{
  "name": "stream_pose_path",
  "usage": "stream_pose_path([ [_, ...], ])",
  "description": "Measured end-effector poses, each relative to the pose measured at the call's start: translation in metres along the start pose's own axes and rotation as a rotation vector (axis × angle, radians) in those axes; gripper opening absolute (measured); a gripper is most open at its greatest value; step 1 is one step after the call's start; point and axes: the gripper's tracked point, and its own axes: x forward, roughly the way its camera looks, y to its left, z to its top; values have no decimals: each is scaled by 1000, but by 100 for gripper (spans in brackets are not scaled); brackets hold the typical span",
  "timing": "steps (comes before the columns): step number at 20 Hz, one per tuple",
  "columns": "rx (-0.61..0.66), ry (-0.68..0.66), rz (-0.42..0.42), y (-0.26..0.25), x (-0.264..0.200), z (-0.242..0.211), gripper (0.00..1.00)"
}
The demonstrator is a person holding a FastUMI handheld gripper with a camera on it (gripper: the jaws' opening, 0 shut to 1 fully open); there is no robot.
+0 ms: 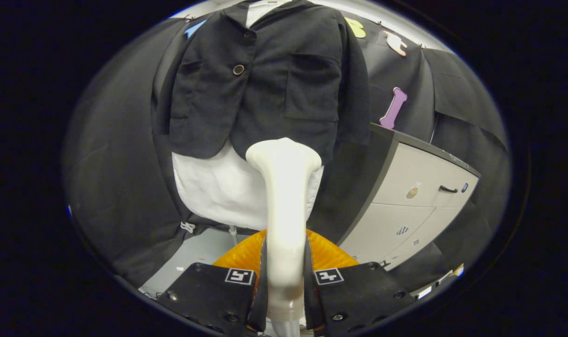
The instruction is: Iron the clothes twice with a garment steamer, once on the left side and once on the right side.
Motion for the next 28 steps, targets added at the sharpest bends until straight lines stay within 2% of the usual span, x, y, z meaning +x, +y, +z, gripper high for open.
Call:
stream_pose_path([
  [5,15,-109,45,16,-36,40,34],
  [15,37,-547,121,58,-123,219,34],
  [21,-8,-776,122,91,-165,305,34],
  [24,-22,-842,103,103,-170,341,34],
  [28,-24,-902,119,124,-163,386,34],
])
